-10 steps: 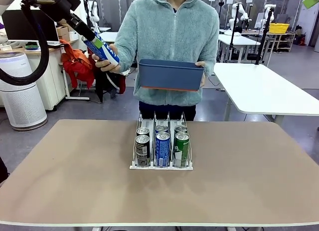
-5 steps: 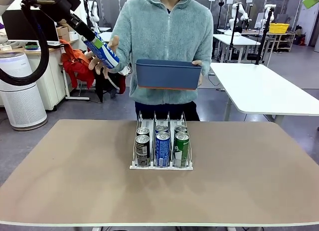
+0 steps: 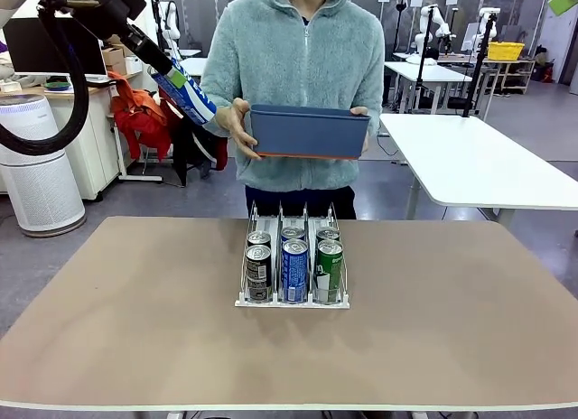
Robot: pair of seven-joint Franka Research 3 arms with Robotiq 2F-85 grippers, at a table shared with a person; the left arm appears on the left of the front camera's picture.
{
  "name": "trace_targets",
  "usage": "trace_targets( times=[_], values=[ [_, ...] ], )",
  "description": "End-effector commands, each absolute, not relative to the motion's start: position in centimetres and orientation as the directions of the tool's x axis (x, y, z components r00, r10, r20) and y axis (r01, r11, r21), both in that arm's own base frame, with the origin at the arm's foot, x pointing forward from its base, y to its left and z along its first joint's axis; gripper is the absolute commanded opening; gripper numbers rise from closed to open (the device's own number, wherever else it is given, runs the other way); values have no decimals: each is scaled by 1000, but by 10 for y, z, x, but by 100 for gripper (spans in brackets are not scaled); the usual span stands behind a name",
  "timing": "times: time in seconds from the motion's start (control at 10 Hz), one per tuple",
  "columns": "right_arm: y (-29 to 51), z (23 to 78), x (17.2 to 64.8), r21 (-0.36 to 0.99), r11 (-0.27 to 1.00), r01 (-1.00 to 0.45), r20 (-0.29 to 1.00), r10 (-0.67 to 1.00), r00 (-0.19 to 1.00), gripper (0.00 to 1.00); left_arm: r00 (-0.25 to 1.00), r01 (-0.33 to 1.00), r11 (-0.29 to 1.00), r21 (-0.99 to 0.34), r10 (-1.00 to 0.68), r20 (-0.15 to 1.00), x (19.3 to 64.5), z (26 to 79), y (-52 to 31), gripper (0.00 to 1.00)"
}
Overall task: Fill the beverage cans into the dispenser.
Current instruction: Place the picked Ionic drink in the line of the Automatic Can Dispenser with the same cans.
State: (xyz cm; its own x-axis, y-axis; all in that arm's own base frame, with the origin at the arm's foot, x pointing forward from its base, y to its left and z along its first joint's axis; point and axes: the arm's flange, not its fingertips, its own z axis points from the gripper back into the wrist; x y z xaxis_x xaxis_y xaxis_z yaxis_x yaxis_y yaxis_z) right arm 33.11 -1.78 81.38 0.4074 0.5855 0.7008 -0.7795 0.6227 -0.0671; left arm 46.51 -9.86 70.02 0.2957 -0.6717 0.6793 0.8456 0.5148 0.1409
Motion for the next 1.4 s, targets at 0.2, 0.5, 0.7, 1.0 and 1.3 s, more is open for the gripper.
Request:
trace_targets(
  times=[0.2,0.5,0.7,1.0,1.3],
  values=[
    [-18,813,330,-59,621,-781,700,584,411,100,364,804,576,144,-670,646,467,698,-103,57],
    [-18,813,330,-59,621,-781,700,584,411,100,436,788,597,151,-714,549,446,686,-144,57],
    [-18,813,330,-59,621,-781,700,584,411,100,433,807,570,155,-749,502,428,674,-163,57],
    [-18,813,330,-59,621,-781,700,584,411,100,436,819,554,152,-771,464,403,657,-185,57],
    [-18,813,330,-59,621,-781,700,584,411,100,426,833,537,136,-778,461,405,653,-191,57]
  ],
)
